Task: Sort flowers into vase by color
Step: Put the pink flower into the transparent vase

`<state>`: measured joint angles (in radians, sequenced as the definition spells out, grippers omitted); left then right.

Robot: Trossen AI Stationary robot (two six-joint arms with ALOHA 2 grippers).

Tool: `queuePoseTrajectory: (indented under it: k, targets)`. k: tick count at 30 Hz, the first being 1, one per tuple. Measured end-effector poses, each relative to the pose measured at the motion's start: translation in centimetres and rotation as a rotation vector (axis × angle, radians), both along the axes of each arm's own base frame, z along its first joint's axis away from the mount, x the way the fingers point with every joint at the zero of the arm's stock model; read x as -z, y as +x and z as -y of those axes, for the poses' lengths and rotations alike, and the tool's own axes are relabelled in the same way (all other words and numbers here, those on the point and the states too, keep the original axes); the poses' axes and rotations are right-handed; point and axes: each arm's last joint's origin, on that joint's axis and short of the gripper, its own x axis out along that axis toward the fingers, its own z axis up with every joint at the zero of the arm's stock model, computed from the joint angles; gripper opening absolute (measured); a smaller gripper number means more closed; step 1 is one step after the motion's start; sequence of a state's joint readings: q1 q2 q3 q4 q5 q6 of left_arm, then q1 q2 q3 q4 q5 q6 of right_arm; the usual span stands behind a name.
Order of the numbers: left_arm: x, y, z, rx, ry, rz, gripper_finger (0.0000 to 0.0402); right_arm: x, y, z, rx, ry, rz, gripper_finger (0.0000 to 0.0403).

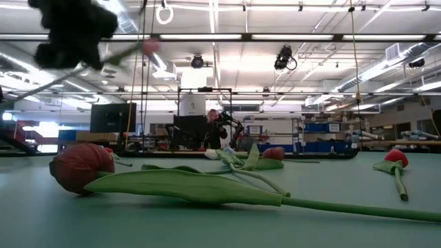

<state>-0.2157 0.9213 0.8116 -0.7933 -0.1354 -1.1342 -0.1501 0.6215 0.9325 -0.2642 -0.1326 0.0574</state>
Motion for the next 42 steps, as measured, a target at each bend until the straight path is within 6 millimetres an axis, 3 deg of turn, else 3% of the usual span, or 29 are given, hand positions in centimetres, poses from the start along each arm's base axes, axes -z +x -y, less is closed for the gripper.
queuePoseTrajectory:
  k: [4,8,13,17,23,28,42]
  targets:
    - [-5.0,-2.8,-0.8,0.197,0.225,0.234,0.0011,0.0,0.0,0.0,0.0,0.0,0.0,0.0137]
    - [-8.8,-6.5,-1.2,0.378,0.358,0.442,0.0011,0.0,0.0,0.0,0.0,0.0,0.0,0.0137]
    - [-10.4,-10.9,-1.1,0.735,0.345,0.674,0.0011,0.0,0.0,0.0,0.0,0.0,0.001,0.0137]
    - [-10.2,-12.0,-0.8,0.898,0.31,0.772,0.0011,0.0,0.0,0.0,0.0,0.0,0.0,0.0137]
    - [-9.4,-11.0,0.8,1.091,0.214,0.99,0.0011,0.0,0.0,0.0,0.0,0.0,0.001,0.0137]
    - [-7.8,-10.5,2.0,1.224,0.126,1.037,0.0011,0.0,0.0,0.0,0.0,0.0,0.0,0.0137]
    - [-4.1,-9.1,3.4,1.245,0.16,1.03,0.0011,0.0,0.0,0.0,0.0,0.0,0.0,0.0137]
